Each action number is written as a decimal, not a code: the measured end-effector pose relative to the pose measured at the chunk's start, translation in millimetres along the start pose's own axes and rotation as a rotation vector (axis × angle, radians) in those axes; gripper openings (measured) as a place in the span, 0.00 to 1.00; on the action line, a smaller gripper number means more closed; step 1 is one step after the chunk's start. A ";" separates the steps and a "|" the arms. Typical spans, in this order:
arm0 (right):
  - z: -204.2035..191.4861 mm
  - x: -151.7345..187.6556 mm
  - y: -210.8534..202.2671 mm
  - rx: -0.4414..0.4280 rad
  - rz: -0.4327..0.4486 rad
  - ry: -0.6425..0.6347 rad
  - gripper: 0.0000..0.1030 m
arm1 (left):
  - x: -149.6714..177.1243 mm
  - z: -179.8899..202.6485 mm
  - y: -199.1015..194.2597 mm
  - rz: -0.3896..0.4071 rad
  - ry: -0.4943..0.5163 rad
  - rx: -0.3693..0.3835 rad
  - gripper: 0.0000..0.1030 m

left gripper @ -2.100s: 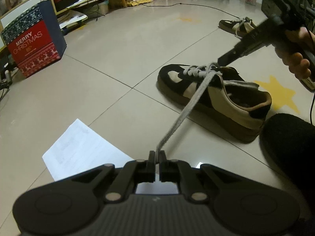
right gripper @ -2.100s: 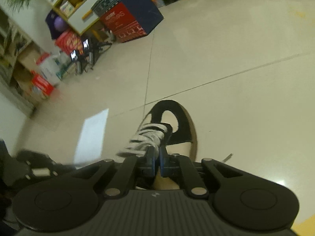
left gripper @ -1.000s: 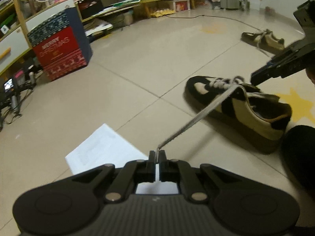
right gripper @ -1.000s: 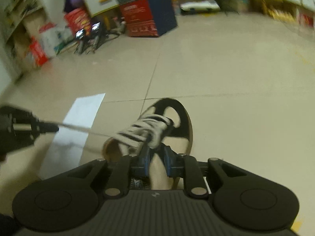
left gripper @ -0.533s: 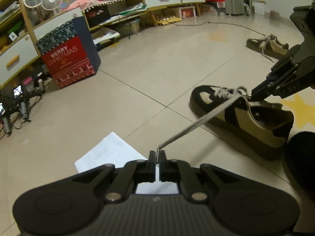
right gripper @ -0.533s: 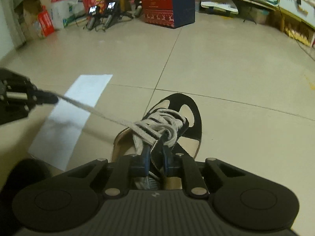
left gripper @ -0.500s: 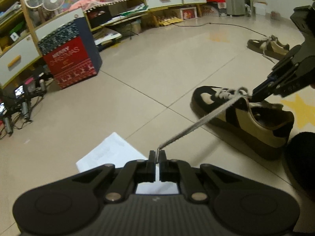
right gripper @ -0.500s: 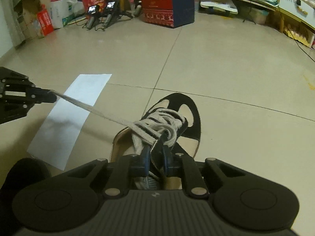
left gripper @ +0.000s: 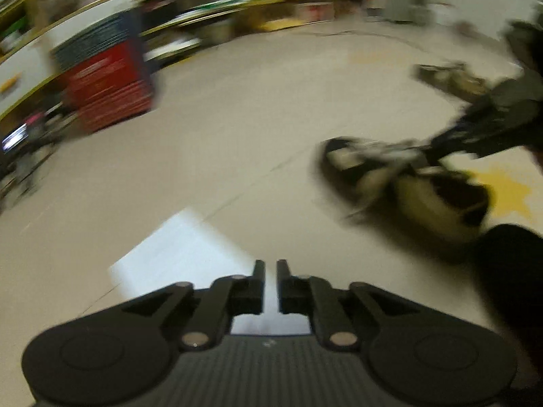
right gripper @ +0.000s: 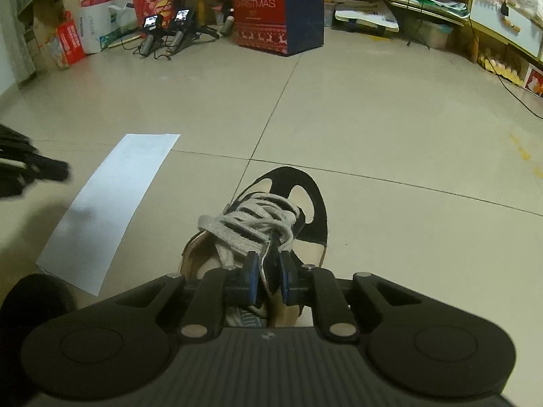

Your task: Lace up shoes with both hands

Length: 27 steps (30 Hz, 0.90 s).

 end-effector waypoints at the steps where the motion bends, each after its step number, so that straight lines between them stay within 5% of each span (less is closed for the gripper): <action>1: -0.6 -0.4 -1.4 -0.004 0.007 -0.012 0.15 | -10.4 14.9 7.1 0.013 0.036 0.036 0.25; 5: -12.9 -6.5 -8.8 -0.008 0.067 -0.181 0.19 | -31.0 50.5 20.2 0.044 0.068 0.098 0.33; 14: -27.4 -12.9 16.5 -0.058 -0.008 -0.467 0.17 | -41.5 55.2 30.1 0.040 0.037 0.134 0.35; 15: -26.8 -13.9 17.9 -0.059 -0.013 -0.470 0.17 | -43.1 55.9 30.1 0.043 0.038 0.137 0.35; 16: -25.9 -14.7 18.7 -0.059 -0.011 -0.463 0.04 | -45.0 57.0 29.8 0.050 0.046 0.141 0.36; 22: -27.7 -1.4 -6.1 -0.029 0.124 -0.335 0.03 | -58.0 73.2 18.4 0.123 0.184 0.110 0.46; 27: -18.6 0.9 -14.5 -0.076 0.164 -0.227 0.03 | -67.4 104.6 26.1 0.167 0.402 0.089 0.47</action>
Point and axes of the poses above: each gripper's, at about its wrist camera, not at the fingertips, and y roughly the way its jaws point, z to its right, x to its underside, the point moved 4 cm from there along y, roughly the way its jaws point, and after that the axes turned 9 degrees about -z, right-handed, at the moved point
